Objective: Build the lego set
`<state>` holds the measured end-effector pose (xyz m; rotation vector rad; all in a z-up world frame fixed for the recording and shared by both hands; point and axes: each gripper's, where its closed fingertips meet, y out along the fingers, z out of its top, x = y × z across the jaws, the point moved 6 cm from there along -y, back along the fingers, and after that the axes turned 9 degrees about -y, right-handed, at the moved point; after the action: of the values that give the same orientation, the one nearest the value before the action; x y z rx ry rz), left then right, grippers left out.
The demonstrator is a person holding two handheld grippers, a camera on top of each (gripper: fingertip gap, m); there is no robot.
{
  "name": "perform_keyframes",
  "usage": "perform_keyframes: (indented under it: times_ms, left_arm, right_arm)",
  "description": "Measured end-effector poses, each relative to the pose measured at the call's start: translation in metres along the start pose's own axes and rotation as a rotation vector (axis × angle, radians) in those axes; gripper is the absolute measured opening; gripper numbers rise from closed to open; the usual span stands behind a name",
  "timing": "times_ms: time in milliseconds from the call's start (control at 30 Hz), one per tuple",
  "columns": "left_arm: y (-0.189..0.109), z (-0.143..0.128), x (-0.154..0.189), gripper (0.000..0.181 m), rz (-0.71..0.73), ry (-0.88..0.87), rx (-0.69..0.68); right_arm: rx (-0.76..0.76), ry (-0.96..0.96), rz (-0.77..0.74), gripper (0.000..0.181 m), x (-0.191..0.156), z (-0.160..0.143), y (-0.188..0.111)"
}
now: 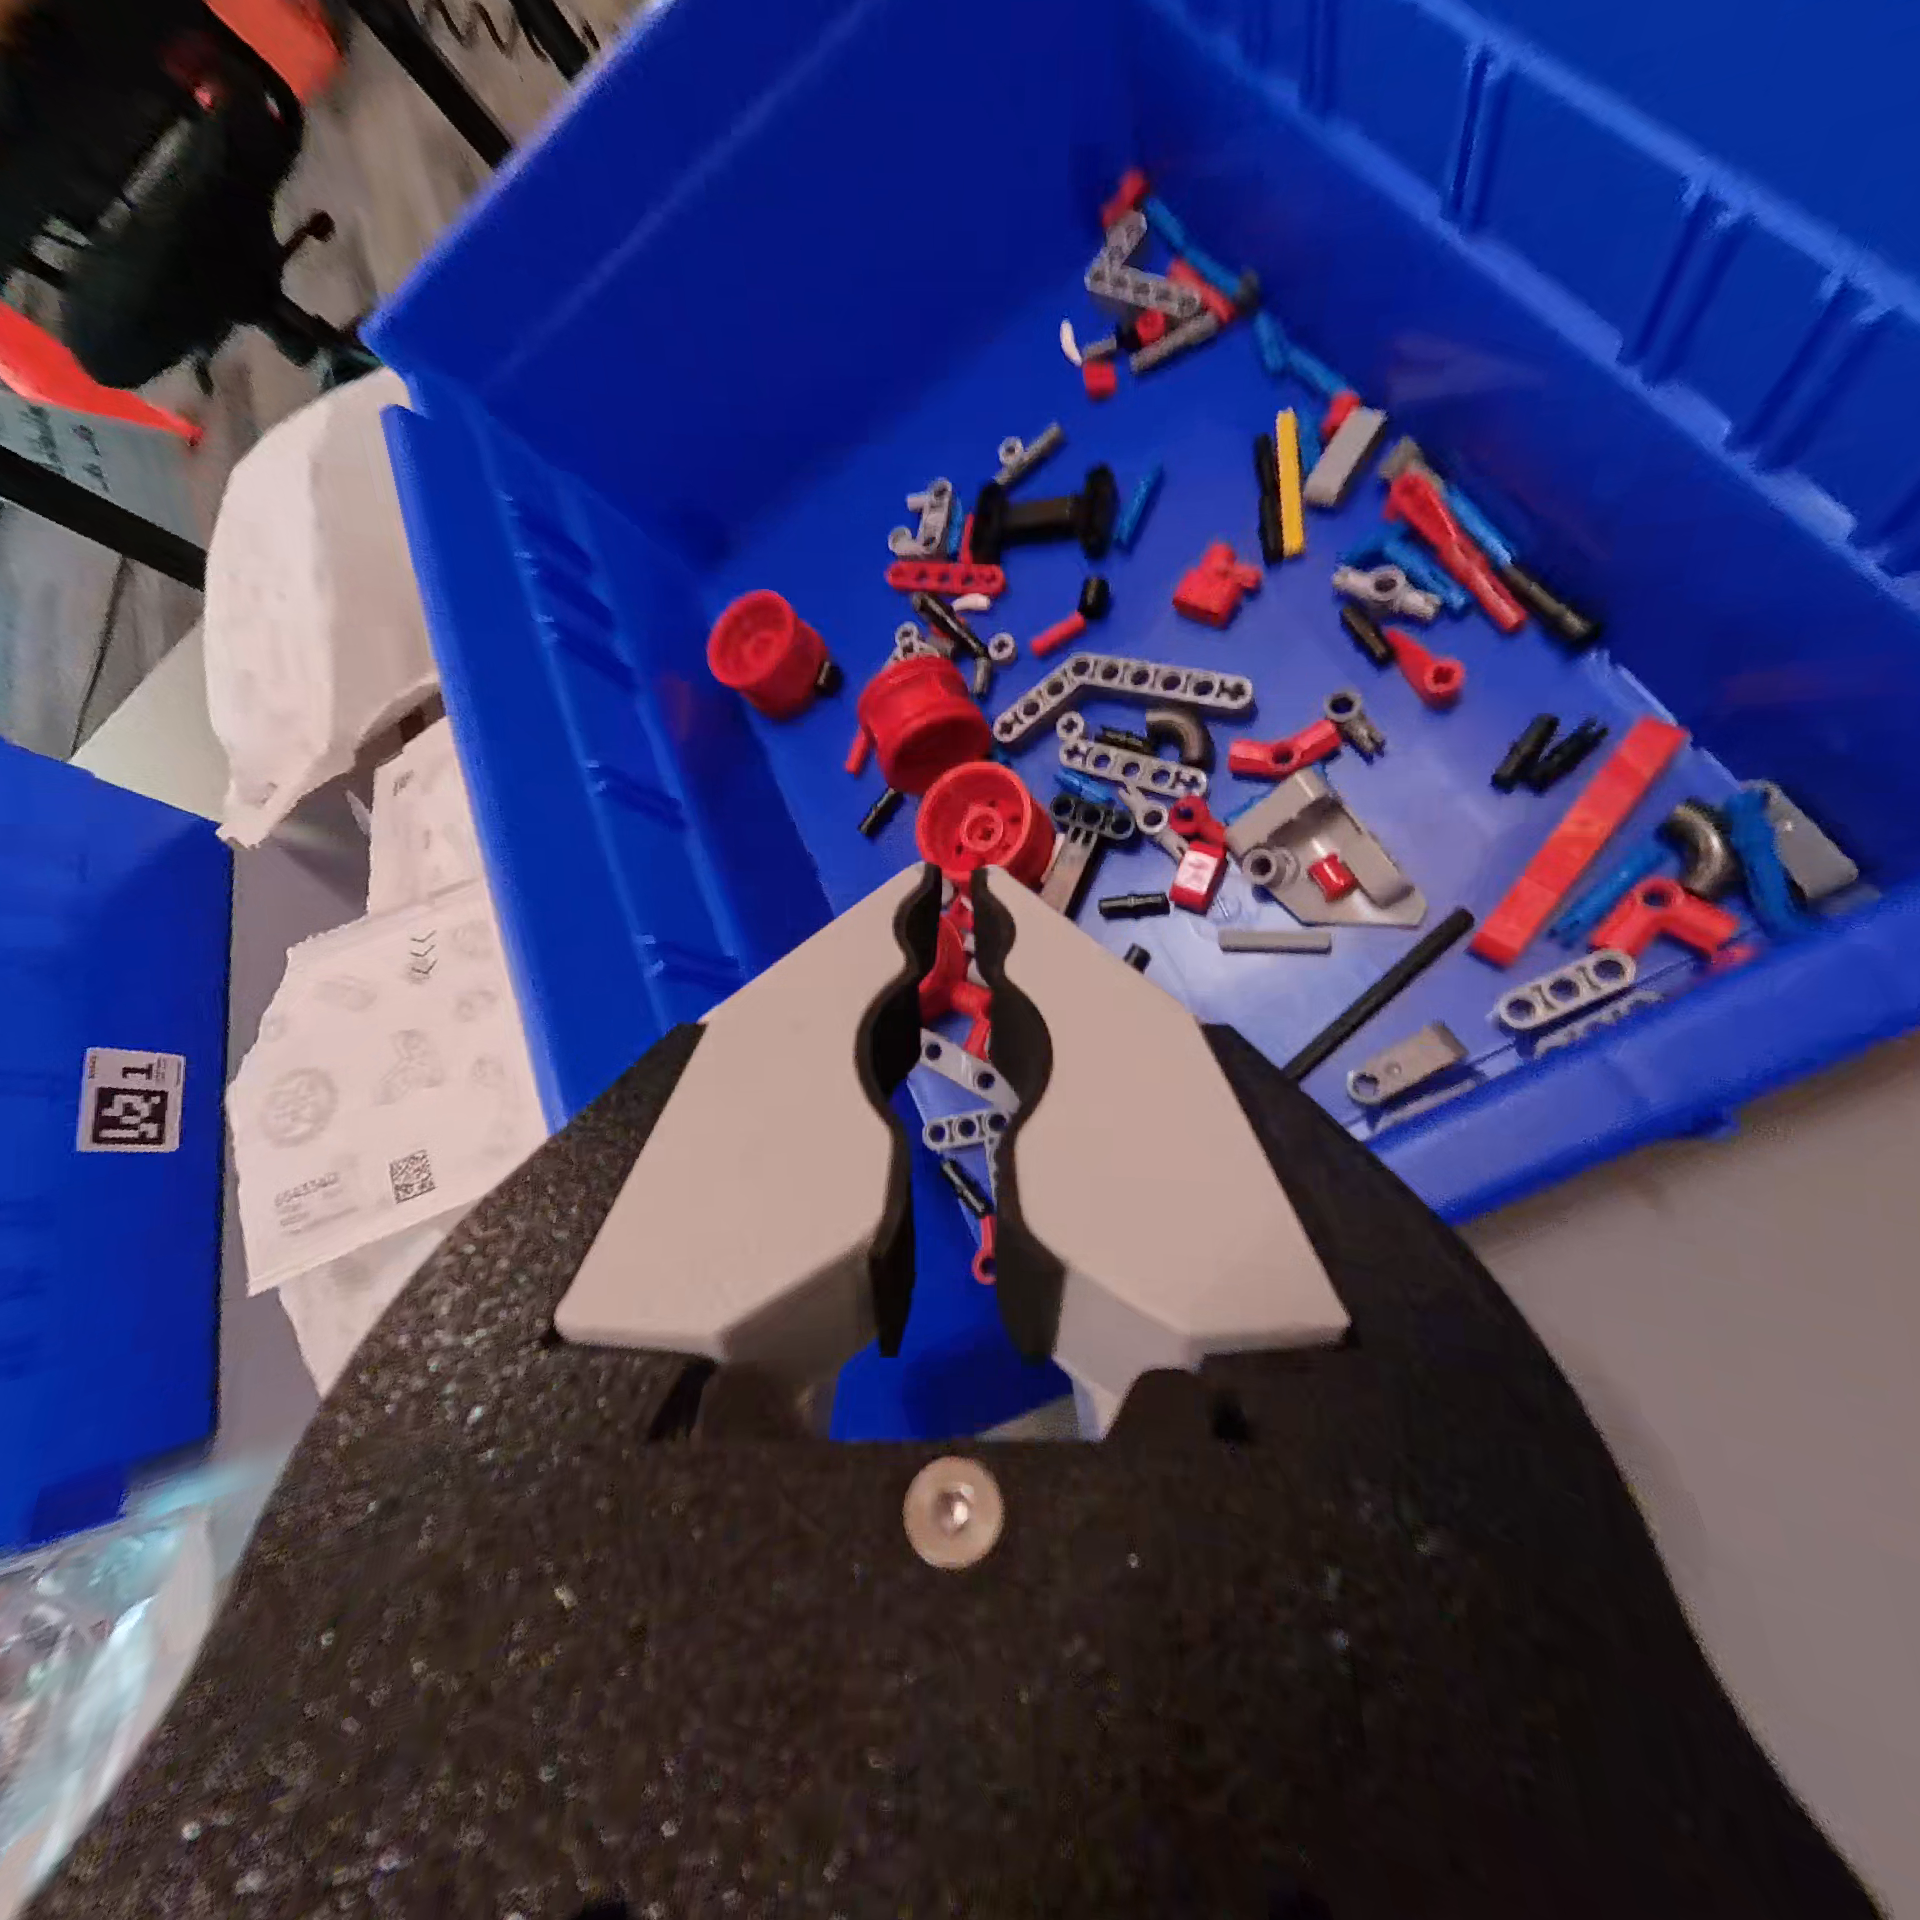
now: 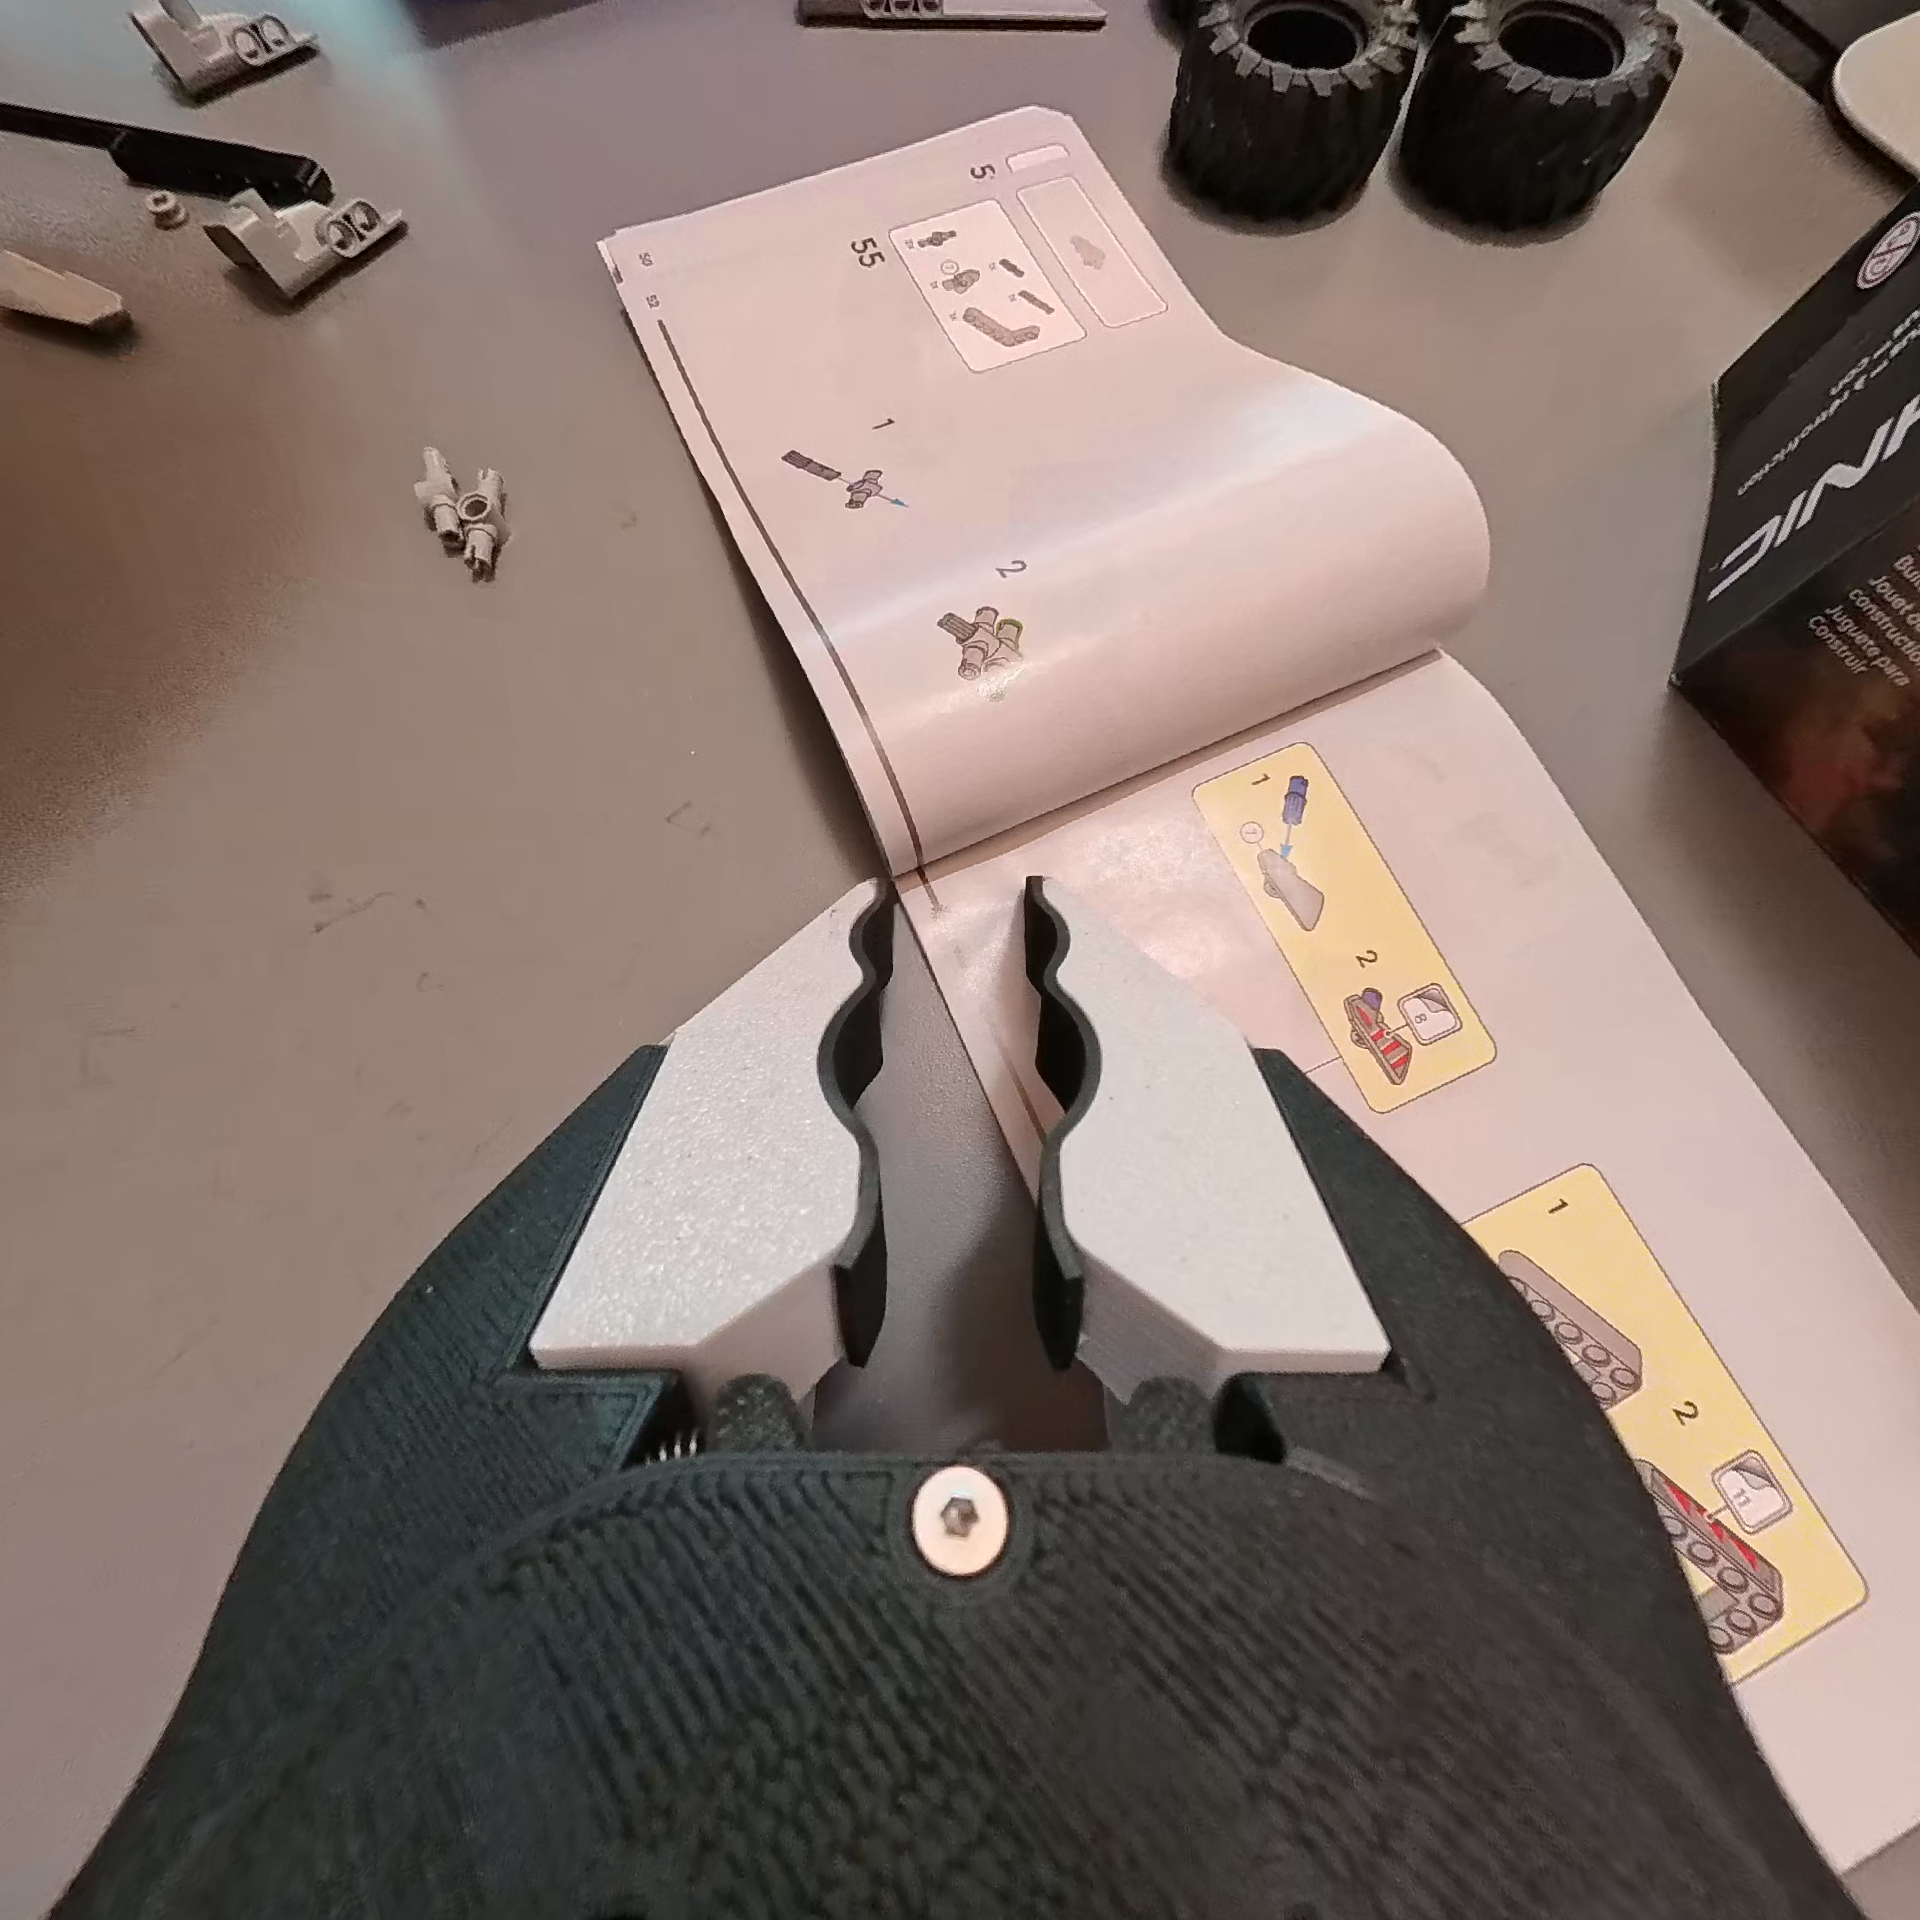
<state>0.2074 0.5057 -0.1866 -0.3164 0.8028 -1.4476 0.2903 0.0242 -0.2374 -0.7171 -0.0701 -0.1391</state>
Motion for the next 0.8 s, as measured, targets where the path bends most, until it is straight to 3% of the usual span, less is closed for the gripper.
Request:
perform_keyframes:
  times_ms: [233, 300, 533, 800]
  left_arm:
    - [0.008, -0.01, 0.009, 0.005, -0.129, 0.176, -0.48]
    - [0.014, -0.013, 0.007, 0.009, -0.108, 0.252, -0.59]
    - [0.03, -0.018, 0.004, 0.01, -0.098, 0.388, -0.758]
    - [0.03, -0.011, 0.007, 0.005, -0.223, 0.303, -0.703]
  right_arm:
    - [0.002, -0.002, 0.011, 0.027, -0.001, 0.0, 0.0]
    - [0.002, -0.007, 0.011, 0.027, -0.001, 0.0, 0.0]
    - [0.0, -0.023, 0.009, 0.03, -0.003, 0.0, 0.0]
    - [-0.003, -0.038, 0.002, 0.032, -0.004, 0.0, 0.0]
